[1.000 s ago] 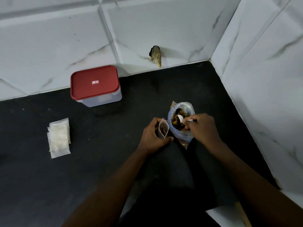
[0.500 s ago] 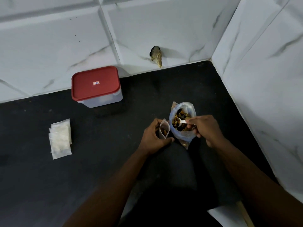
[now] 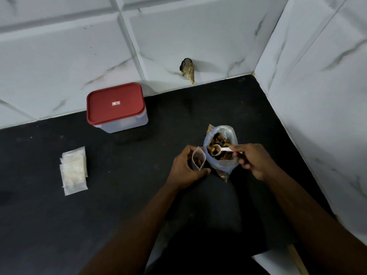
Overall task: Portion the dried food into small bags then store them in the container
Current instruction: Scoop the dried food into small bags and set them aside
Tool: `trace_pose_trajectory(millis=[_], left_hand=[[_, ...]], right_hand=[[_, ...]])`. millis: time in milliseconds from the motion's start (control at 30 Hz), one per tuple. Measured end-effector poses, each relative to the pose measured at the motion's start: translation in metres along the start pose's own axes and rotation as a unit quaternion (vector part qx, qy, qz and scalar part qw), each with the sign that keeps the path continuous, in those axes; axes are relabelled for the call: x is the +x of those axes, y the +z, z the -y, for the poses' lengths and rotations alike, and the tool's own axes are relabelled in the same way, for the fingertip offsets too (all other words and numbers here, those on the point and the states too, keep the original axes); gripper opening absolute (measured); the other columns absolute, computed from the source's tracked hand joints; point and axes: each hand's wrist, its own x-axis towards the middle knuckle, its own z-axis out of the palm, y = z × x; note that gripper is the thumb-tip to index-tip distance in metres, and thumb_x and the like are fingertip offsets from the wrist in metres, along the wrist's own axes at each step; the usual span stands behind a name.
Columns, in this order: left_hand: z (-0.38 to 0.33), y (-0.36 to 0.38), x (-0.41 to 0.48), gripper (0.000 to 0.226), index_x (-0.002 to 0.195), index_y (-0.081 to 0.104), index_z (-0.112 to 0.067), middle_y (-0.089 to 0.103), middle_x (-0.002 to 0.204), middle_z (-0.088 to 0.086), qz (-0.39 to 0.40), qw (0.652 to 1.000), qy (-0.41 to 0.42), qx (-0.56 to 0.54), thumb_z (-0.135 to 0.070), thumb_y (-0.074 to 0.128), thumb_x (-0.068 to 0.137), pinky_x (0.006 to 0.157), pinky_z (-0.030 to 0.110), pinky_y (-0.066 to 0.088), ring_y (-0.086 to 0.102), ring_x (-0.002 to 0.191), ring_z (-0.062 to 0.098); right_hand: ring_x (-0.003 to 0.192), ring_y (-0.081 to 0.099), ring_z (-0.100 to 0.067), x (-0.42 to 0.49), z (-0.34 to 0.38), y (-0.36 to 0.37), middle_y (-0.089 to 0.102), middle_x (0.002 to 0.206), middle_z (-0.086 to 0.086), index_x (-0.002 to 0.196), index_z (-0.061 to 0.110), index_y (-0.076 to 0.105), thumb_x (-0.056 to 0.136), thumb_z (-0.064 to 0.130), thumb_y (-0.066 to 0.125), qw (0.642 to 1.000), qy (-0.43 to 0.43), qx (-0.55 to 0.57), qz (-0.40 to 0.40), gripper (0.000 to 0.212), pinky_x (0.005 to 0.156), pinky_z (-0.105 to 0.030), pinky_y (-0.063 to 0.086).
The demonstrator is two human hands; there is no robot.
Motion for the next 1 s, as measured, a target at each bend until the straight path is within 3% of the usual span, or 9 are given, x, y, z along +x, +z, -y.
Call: trace_pose_trajectory(millis=[167, 333, 600, 767, 933, 1000], left_hand=[[0.002, 0.0, -0.001, 0.062, 0.123, 0.059, -0.027, 0.065, 0.12, -0.012, -0.024, 0.999, 0.026, 0.019, -0.031, 0.092, 0.071, 0.093, 0.032, 0.059, 0.065, 0.11, 0.004], [-0.003, -0.002, 0.002, 0.062, 0.121, 0.058, -0.026, 0.062, 0.12, -0.012, -0.049, 0.997, 0.047, 0.026, -0.029, 0.093, 0.07, 0.092, 0.035, 0.059, 0.064, 0.11, 0.005], [-0.005, 0.0, 0.011, 0.059, 0.119, 0.06, -0.027, 0.065, 0.118, -0.01, -0.043, 0.997, 0.053, 0.025, -0.034, 0.091, 0.07, 0.089, 0.035, 0.059, 0.065, 0.108, 0.009], [-0.007, 0.003, 0.011, 0.052, 0.115, 0.063, -0.02, 0.067, 0.113, -0.009, -0.043, 0.997, 0.065, 0.015, -0.023, 0.092, 0.071, 0.085, 0.02, 0.055, 0.066, 0.104, 0.006], [-0.006, 0.004, 0.012, 0.048, 0.11, 0.064, -0.018, 0.067, 0.108, -0.008, -0.049, 0.996, 0.074, 0.019, -0.017, 0.092, 0.071, 0.085, 0.023, 0.057, 0.067, 0.101, 0.008], [-0.005, 0.004, 0.013, 0.048, 0.109, 0.065, -0.018, 0.067, 0.107, -0.008, -0.05, 0.996, 0.077, 0.02, -0.018, 0.092, 0.07, 0.084, 0.027, 0.058, 0.067, 0.099, 0.01]], right_hand=[[0.047, 0.042, -0.006, -0.003, -0.005, -0.01, 0.057, 0.06, 0.004, 0.08, 0.011, 0.065, 0.089, 0.02, 0.071, 0.998, 0.015, 0.057, 0.022, 0.015, 0.036, -0.016, 0.03], [0.047, 0.041, -0.004, -0.004, -0.006, -0.014, 0.058, 0.066, 0.003, 0.09, 0.01, 0.067, 0.087, 0.017, 0.069, 0.991, 0.01, 0.123, 0.055, 0.008, 0.035, -0.015, 0.028], [0.051, 0.043, -0.005, -0.018, 0.004, -0.006, 0.058, 0.069, 0.002, 0.083, 0.011, 0.065, 0.089, 0.016, 0.069, 0.981, -0.036, 0.138, 0.133, 0.009, 0.039, -0.015, 0.03], [0.052, 0.046, -0.009, -0.024, 0.005, 0.004, 0.061, 0.071, -0.003, 0.084, 0.006, 0.071, 0.09, 0.016, 0.071, 0.985, -0.101, 0.056, 0.125, 0.012, 0.04, -0.018, 0.032], [0.057, 0.054, -0.013, -0.028, 0.001, 0.012, 0.071, 0.074, -0.004, 0.094, 0.009, 0.078, 0.092, 0.018, 0.072, 0.976, -0.183, -0.056, 0.106, 0.011, 0.046, -0.019, 0.04], [0.067, 0.066, -0.004, -0.03, 0.0, 0.015, 0.075, 0.079, 0.003, 0.099, 0.016, 0.08, 0.089, 0.022, 0.076, 0.947, -0.269, -0.163, 0.068, 0.013, 0.058, -0.016, 0.049]])
